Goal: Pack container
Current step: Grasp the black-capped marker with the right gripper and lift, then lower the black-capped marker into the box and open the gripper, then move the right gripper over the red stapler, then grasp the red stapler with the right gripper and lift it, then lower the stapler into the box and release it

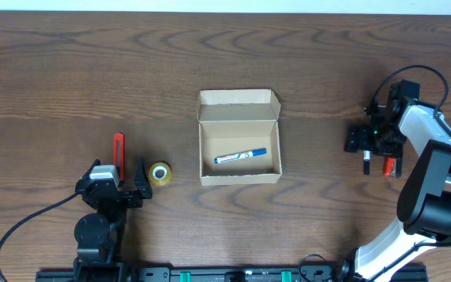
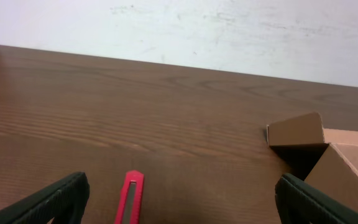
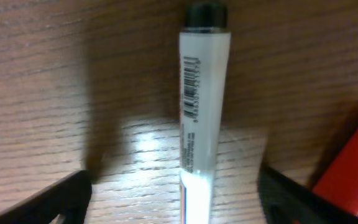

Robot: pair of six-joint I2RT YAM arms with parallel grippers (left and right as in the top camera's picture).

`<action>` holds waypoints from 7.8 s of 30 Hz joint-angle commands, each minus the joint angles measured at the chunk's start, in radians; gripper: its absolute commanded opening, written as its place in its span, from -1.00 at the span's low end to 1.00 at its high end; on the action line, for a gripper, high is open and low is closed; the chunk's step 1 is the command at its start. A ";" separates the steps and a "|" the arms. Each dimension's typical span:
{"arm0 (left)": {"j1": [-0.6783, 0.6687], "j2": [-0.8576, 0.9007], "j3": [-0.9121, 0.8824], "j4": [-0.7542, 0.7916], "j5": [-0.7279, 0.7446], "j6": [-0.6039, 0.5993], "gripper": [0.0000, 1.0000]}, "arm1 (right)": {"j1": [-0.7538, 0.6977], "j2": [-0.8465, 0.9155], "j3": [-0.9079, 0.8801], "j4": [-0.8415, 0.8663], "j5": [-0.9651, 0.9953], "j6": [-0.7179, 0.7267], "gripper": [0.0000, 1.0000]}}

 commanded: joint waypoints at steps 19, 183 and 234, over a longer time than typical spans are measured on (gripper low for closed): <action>-0.002 0.003 -0.020 -0.039 0.023 -0.008 0.91 | 0.009 0.032 -0.007 0.029 -0.122 0.013 -0.98; -0.002 0.003 -0.020 -0.039 0.030 -0.007 0.91 | -0.166 -0.003 -0.064 0.040 -0.029 0.138 0.83; -0.002 0.003 -0.020 -0.039 0.030 -0.007 0.91 | 0.796 -0.343 0.443 -0.373 -0.208 -0.958 -0.98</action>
